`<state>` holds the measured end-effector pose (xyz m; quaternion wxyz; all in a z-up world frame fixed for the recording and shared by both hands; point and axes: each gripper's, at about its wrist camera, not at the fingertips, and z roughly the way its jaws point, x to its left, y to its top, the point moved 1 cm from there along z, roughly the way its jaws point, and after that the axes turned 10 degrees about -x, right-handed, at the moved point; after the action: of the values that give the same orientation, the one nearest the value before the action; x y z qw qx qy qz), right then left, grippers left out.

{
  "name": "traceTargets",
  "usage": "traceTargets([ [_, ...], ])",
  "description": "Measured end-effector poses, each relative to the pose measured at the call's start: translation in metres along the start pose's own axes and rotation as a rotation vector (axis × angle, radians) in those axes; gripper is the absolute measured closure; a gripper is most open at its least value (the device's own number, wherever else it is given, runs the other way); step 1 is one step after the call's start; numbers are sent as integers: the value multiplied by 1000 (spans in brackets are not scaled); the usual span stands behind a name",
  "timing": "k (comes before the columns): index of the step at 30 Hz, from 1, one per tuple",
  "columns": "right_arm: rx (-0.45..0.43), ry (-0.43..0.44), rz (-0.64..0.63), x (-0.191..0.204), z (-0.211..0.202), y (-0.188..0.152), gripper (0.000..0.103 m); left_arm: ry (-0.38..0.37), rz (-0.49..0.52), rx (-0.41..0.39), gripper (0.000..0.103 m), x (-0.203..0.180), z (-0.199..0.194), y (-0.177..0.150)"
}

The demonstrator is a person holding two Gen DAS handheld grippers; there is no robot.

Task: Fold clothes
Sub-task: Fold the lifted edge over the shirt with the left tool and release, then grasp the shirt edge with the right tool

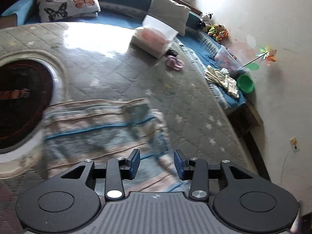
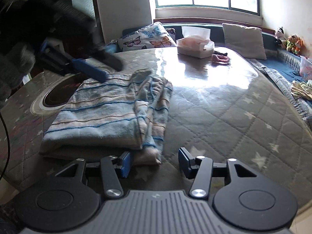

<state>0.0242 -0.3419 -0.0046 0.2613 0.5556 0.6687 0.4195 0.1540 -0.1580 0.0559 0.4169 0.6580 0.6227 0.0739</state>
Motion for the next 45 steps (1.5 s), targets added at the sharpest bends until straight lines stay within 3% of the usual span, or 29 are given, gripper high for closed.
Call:
traceTargets([
  [6, -35, 16, 31, -15, -16, 23, 52, 83, 48, -4, 61, 32, -14, -18],
  [9, -50, 39, 44, -16, -5, 36, 53, 141, 93, -24, 60, 42, -17, -29],
  [15, -39, 105, 90, -12, 42, 60, 53, 213, 65, -56, 58, 69, -22, -31],
  [24, 6, 87, 140, -13, 117, 83, 54, 268, 46, -85, 57, 91, -12, -13],
  [25, 13, 84, 138, -12, 124, 84, 63, 271, 45, -88, 57, 92, -10, -11],
  [26, 15, 83, 139, -11, 128, 85, 80, 274, 46, -89, 57, 93, -9, -9],
  [29, -11, 68, 131, -9, 129, 87, 93, 285, 49, -93, 57, 97, -5, -5],
  [33, -14, 46, 150, -14, 134, 83, 92, 311, 58, -94, 57, 104, 2, -1],
  [36, -3, 21, 163, -19, 137, 80, 76, 329, 86, -113, 58, 103, 4, 1],
  [40, -64, 21, 116, -14, 123, 90, 76, 330, 111, -125, 59, 101, 9, 7],
  [45, -74, 98, 30, 6, 127, 100, 76, 335, 124, -126, 59, 104, 22, 15],
])
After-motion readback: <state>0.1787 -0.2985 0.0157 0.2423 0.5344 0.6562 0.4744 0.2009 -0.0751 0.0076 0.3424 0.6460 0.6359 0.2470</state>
